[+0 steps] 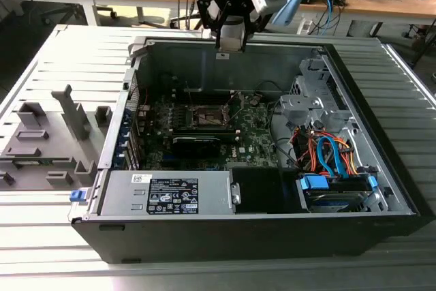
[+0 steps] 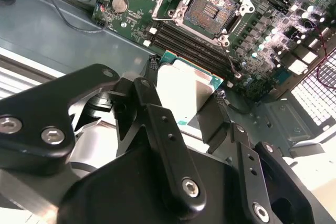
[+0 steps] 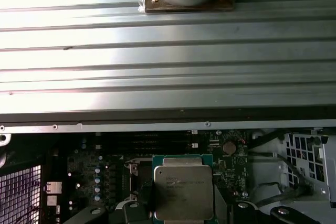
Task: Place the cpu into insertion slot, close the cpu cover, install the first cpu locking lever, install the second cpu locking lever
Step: 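Place the cpu into insertion slot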
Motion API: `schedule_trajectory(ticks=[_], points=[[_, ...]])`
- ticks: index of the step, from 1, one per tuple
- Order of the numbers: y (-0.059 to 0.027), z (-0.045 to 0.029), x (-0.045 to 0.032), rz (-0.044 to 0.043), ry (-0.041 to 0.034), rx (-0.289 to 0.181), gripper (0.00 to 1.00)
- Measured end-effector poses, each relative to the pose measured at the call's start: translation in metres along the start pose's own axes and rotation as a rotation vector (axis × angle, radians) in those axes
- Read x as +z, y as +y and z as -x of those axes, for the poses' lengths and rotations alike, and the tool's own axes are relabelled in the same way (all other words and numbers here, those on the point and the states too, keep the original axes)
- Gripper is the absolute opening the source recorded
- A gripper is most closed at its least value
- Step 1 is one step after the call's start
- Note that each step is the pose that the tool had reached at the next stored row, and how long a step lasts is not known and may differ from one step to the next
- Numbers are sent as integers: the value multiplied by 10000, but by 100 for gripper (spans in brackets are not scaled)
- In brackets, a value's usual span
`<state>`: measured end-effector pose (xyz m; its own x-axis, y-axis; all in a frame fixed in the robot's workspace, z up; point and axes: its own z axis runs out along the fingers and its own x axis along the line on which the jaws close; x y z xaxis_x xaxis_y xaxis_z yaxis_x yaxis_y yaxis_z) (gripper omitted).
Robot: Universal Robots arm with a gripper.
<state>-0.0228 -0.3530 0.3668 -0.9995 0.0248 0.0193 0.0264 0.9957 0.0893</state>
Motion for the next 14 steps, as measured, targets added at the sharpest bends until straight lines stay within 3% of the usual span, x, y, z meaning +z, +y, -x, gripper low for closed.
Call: schedule_trajectory(ticks=[14], points=[[-4,1,39,0,0,-1,54]])
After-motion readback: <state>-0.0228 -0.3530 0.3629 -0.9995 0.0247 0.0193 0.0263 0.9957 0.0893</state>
